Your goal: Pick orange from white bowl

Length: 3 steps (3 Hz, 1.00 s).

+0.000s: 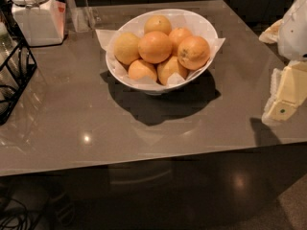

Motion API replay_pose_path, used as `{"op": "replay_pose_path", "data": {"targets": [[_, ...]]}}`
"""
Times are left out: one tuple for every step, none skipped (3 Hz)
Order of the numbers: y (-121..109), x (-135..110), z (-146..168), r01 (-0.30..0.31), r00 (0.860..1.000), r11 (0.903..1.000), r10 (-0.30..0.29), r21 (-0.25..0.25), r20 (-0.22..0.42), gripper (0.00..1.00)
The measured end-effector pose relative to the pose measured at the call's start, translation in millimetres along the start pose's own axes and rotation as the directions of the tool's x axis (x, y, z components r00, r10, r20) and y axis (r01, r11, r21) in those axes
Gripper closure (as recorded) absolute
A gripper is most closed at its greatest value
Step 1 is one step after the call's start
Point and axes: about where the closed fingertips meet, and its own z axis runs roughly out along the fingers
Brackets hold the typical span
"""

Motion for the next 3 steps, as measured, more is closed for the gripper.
{"op": "replay_pose_path", "data": {"targets": [[0,0,0,0.0,1.0,1.0,0.0,0.0,0.0,0.0],[-6,-4,-5,-0.021,0.999,0.9996,0.02,0.021,0.047,0.0],[-26,-21,-9,-0.034,0.986,0.999,0.029,0.03,0.164,0.0]]}}
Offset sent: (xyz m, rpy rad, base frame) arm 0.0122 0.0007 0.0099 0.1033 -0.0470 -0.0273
